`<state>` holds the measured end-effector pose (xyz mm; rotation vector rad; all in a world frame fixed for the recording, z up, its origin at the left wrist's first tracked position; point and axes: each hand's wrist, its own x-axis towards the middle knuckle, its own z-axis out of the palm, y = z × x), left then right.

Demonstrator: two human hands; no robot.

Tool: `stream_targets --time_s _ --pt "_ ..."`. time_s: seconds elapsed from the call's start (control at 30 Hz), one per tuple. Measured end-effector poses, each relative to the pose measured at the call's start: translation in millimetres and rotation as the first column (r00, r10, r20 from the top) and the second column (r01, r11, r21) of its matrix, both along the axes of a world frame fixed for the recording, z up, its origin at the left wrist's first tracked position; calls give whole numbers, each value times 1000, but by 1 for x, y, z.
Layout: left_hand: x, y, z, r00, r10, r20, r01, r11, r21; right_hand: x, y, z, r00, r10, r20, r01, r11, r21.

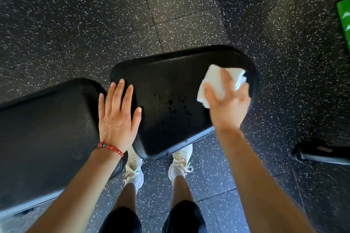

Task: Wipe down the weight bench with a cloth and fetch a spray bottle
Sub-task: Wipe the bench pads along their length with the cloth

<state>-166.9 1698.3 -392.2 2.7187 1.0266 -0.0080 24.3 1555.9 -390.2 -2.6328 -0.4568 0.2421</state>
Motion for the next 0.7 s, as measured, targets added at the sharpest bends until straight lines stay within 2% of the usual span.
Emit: stream_targets --time_s 0.17,0.27,0.33,0.4,0.47,0.53,0.63,0.7 --pt "-33 8 0 1000 11 -12 -11 1000 27 -75 34 6 958 286 0 -286 958 9" --pt "-49 10 0 999 25 -20 -24 999 32 -71 34 4 920 391 20 -390 919 -58" --pt "-61 10 0 999 28 -30 -27 999 28 -61 20 2 952 305 5 -303 950 -74" --pt "-70 9 -1 999 22 -49 -21 1000 21 -56 7 2 994 106 -8 -106 993 -47" --pt "-77 8 -4 997 5 -74 -4 1000 9 -64 2 3 999 -35 -26 35 999 -24" --pt "-80 9 -7 996 -11 -85 11 1000 5 -86 3 4 999 -29 -28 29 1000 -8" --pt "-80 10 -9 996 -15 -83 16 1000 4 -130 7 4 996 90 -8 -90 995 -39" --pt "-81 10 -11 997 -14 -71 14 1000 -2 -145 11 5 996 84 -15 -84 996 -32"
